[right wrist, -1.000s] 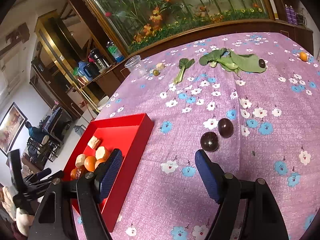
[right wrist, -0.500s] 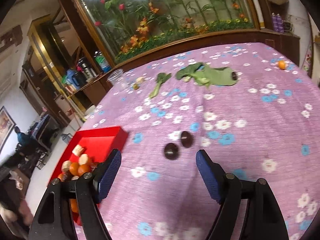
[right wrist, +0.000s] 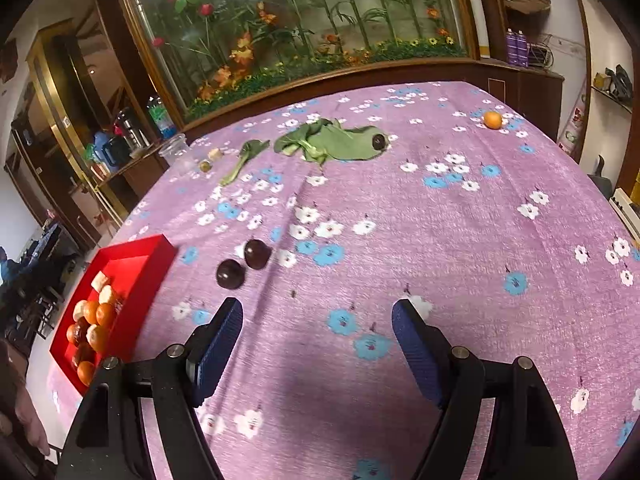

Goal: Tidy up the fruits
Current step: 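Move both grippers away from the tray toward the two dark plums, then grasp a dark plum with the right gripper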

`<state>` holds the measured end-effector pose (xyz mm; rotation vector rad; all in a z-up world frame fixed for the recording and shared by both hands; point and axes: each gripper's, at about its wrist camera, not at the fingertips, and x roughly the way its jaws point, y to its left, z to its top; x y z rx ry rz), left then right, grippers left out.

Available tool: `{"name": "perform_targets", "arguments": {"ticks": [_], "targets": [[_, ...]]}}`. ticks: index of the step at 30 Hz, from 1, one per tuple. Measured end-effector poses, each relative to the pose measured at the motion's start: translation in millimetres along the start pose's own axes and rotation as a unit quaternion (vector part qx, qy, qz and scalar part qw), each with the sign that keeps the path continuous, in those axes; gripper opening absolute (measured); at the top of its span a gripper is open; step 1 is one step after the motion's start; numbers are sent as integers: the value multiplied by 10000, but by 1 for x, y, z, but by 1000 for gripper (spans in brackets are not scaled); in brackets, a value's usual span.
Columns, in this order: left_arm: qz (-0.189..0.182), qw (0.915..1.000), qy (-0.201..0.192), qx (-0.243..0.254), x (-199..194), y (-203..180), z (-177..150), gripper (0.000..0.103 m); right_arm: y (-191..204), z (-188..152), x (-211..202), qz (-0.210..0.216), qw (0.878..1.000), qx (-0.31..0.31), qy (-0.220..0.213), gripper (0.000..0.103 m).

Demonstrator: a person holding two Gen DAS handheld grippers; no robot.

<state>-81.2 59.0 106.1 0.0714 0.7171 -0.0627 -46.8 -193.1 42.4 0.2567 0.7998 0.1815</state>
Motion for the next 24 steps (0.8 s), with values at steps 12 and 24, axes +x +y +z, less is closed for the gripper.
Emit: {"name": "perform_targets", "arguments": {"ticks": [12,24], "targets": [[197,9993,316,-48,21,1,-11,101,21,-1,22,146,9983,-471,306,81],[-35,9985,461,-307,35,12,-14,101,41,26,47,332,9944,-890,472,81]]}}
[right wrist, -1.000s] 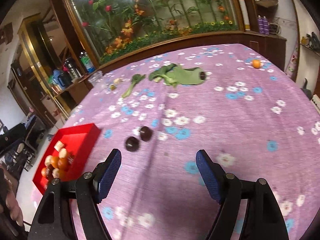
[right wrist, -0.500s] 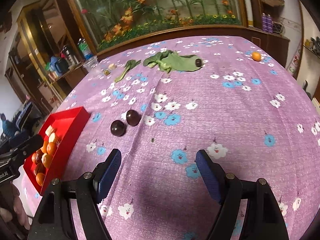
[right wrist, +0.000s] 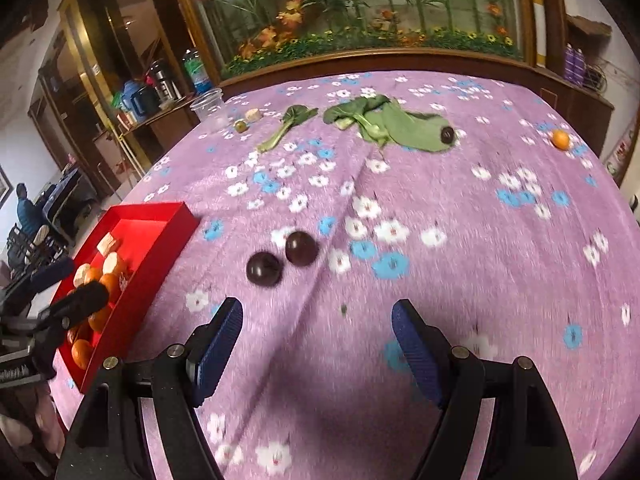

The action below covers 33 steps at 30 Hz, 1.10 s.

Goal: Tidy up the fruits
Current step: 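Grasp a dark plum with the right gripper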

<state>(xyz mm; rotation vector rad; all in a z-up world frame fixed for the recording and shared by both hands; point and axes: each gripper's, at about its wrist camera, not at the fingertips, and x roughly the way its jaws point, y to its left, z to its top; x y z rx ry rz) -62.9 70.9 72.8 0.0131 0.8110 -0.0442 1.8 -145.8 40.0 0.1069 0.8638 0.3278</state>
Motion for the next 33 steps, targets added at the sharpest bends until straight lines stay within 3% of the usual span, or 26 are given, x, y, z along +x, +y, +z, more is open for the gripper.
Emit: {"name": "perform_targets", "arguments": {"ticks": [8,18,23,28,33], "targets": [[20,9996,-58,-264,-7,11,4,101,5,39,12,-20,9988,-177,-454,81],[198,9997,-62,-161,-4,-5,11,101,6,40,30,-32,9966,-520,-645,81],[106,9996,-87,-264,-3,-9,8,100,-7,41,27,197,9972,-343,-629,69],[-377,9980,56,-505,-1,-4,3,65,-27,43,27,945,9937,297,-524,60],[-624,9956,288,-632,10,-5,0,63,-32,43,37,1351,9889,535,-316,60]]}}
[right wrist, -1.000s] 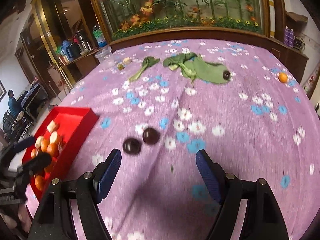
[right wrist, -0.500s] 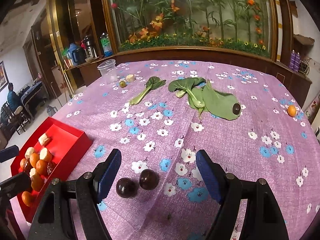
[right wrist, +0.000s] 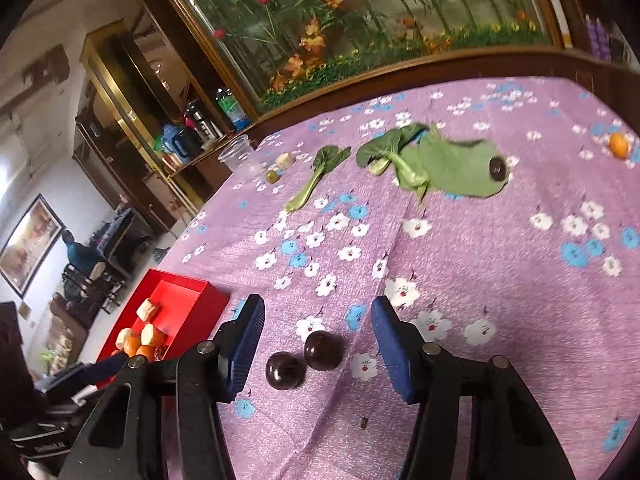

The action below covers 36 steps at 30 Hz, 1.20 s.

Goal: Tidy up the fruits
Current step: 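Grasp a dark plum with the right gripper, then grasp the other dark plum with the left gripper while the right gripper holds its plum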

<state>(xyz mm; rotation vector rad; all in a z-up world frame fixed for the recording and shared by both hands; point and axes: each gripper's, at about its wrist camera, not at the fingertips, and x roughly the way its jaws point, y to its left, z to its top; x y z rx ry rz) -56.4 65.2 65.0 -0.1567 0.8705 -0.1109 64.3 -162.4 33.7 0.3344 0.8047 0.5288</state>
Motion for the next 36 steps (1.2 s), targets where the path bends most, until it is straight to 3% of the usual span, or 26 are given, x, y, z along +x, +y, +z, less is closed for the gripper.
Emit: {"name": "perform_targets", "arguments": {"ticks": [3,10,16,20,36], "targets": [[-54,10000,51,23,4,-2,-4,63,2,-3,9,25,9999,-8,156,60],[-96,9998,138,107,11,-7,-10,63,20,-10,24,-149,9981,-468,373,40],[-76,9997,217,122,18,-5,-10,63,26,-17,42,-595,9929,-784,662,38],[-67,9995,265,175,24,-8,-8,63,28,-18,40,-648,9921,-875,625,25],[-214,9936,539,973,89,-59,18,63,-1,-5,16,-548,9979,-195,293,24]]}}
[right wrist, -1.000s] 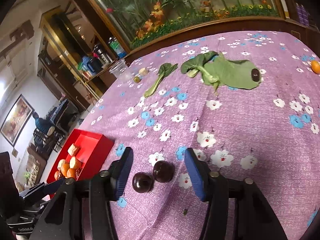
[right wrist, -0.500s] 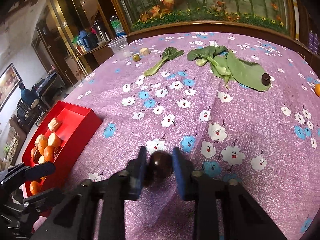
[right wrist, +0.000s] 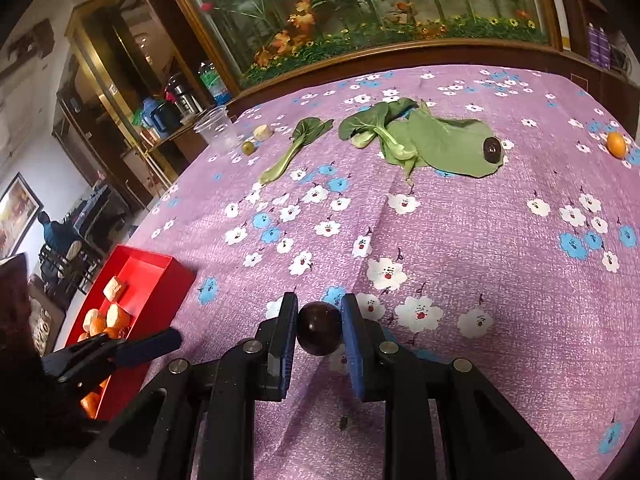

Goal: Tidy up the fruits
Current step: 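Grasp the other dark plum with the left gripper while the right gripper holds its plum, then carry both dark plums into the red tray and open both grippers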

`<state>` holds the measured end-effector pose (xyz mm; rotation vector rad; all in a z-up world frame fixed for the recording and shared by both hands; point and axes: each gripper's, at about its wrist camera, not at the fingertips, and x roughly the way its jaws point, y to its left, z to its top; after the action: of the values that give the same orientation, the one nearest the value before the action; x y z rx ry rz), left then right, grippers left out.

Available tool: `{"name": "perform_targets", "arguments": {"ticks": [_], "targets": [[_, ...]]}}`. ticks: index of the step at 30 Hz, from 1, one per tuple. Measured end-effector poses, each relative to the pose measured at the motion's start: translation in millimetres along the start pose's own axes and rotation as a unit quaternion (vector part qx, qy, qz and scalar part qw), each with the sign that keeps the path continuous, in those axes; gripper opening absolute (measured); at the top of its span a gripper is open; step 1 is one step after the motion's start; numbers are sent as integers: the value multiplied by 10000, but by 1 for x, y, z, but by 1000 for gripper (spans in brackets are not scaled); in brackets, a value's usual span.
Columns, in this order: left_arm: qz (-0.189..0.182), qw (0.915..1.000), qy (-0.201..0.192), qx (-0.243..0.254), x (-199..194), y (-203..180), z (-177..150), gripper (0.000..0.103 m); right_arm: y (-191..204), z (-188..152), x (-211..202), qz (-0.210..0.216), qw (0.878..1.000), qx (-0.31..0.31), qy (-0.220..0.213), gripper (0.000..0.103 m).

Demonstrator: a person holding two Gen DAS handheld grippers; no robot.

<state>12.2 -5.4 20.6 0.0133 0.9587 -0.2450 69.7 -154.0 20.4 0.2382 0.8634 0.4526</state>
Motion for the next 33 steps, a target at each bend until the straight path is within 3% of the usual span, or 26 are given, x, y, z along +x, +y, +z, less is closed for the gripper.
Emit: {"name": "perform_targets", "arguments": {"ticks": [3,5,9,12,18,27,33], "targets": [[-141,9999,95,-25,11,-2,3,63,0,1,1,9,10000,9,4,24],[-265,9996,107,-46,14,-3,4,55,-1,1,2,10,10000,20,30,24],[-532,9985,55,107,13,-12,2,23,-2,0,3,-4,10000,40,55,24],[-334,9990,-37,297,9,-20,1,22,-3,0,3,-28,10000,47,41,24],[-307,9993,-192,-50,-8,-3,0,22,-5,0,1,-32,10000,79,-9,24],[-123,9943,-650,-831,-70,57,-10,23,-7,-1,-1,-42,9999,104,-83,24],[238,9846,-1030,-1394,-121,121,-36,23,6,-4,-3,-13,9999,43,-119,24]]}}
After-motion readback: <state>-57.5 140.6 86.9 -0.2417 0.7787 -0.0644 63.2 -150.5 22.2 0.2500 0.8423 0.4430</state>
